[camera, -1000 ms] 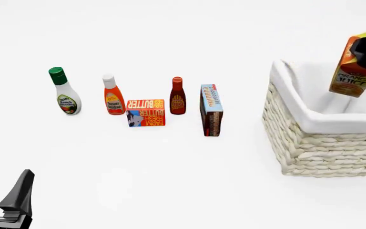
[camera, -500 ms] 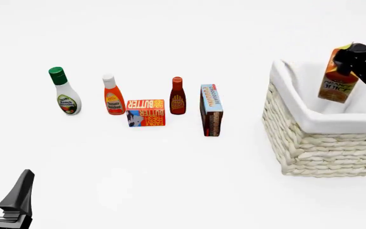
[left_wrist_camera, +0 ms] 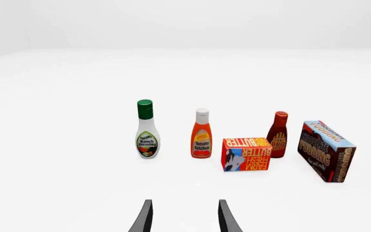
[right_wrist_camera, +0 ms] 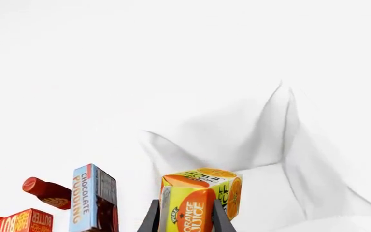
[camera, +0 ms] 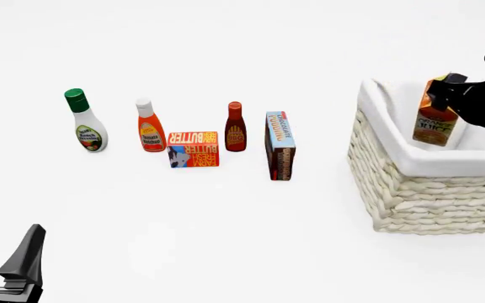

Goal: Pick the orange juice and place it in the basket.

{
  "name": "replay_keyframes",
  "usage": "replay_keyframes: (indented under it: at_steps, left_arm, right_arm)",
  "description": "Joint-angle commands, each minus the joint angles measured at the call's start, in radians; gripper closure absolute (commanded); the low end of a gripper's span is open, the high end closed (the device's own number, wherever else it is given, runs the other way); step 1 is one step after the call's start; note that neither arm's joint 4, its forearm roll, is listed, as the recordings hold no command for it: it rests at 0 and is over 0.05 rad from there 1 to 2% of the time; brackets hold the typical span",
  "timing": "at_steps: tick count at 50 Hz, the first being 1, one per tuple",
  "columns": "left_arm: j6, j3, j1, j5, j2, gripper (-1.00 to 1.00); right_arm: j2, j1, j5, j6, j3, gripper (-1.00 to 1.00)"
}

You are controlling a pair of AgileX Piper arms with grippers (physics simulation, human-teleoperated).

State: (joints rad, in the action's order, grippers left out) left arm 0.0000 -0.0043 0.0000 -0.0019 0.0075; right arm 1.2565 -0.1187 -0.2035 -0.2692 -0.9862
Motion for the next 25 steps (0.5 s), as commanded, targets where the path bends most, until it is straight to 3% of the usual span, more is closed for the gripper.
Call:
replay_keyframes:
  at_steps: [1,25]
  left_arm:
    - [0.000,0.000,0.000,0.000,0.000,-1.00]
    - [0.000,0.000,0.000,0.000,0.000,-1.00]
  right_arm:
    - [0.029,-0.015,0.019,-0.002,-0.002,1.00]
    - [0.117,-0.052,0.074,-0.004,0.009,1.00]
